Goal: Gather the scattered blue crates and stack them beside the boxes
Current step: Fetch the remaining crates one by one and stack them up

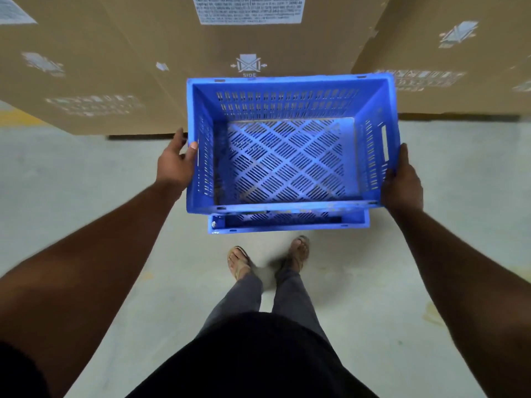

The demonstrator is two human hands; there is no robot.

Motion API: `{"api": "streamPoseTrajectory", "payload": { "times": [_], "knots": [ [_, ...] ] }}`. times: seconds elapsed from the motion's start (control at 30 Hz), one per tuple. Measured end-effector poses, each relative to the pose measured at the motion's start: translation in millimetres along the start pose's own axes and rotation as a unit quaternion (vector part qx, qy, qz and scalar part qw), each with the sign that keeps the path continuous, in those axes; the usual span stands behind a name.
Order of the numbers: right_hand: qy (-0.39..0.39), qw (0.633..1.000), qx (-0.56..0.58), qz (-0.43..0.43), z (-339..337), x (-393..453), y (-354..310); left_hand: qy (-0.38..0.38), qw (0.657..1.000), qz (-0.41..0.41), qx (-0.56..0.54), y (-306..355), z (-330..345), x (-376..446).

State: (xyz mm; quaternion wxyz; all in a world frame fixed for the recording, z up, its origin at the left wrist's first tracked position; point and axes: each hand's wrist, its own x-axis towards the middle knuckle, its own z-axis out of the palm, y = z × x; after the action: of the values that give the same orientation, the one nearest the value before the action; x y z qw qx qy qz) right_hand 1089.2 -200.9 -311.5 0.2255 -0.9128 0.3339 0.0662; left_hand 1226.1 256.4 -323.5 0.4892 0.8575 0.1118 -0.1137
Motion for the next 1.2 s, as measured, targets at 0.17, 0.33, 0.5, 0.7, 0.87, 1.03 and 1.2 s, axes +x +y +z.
{"api": "streamPoseTrajectory", "payload": {
  "times": [0.17,0.33,0.5,0.7,0.87,1.03,1.2],
  "knots": [
    [-0.009,1.000,-0.022,0.004,-1.7,4.0,-2.3,0.026,0.994,0.033,0.103,-25.4,6.9,-49.8],
    [-0.019,1.000,-0.025,-0.003,-7.4,7.2,2.6,0.061,0.992,-0.001,0.113,-14.9,14.5,-50.3],
    [-0.032,0.999,-0.012,0.002,-6.1,-3.1,7.7,0.049,0.982,-0.017,0.180,-17.0,9.5,-50.8],
    [-0.038,0.999,-0.035,-0.013,-11.8,-2.3,10.4,0.024,0.980,-0.043,0.194,-19.7,14.4,-58.9],
    [-0.042,0.998,-0.034,-0.010,-13.3,-10.2,13.2,0.006,0.976,-0.054,0.212,-16.7,7.5,-58.0],
    [-0.040,0.998,-0.040,-0.004,-10.8,-15.4,17.2,0.001,0.975,-0.056,0.215,-22.6,8.3,-73.1],
    [-0.050,0.997,-0.048,-0.018,-16.4,-24.6,19.7,-0.012,0.966,-0.067,0.248,-19.2,1.8,-73.1]
  ]
}}
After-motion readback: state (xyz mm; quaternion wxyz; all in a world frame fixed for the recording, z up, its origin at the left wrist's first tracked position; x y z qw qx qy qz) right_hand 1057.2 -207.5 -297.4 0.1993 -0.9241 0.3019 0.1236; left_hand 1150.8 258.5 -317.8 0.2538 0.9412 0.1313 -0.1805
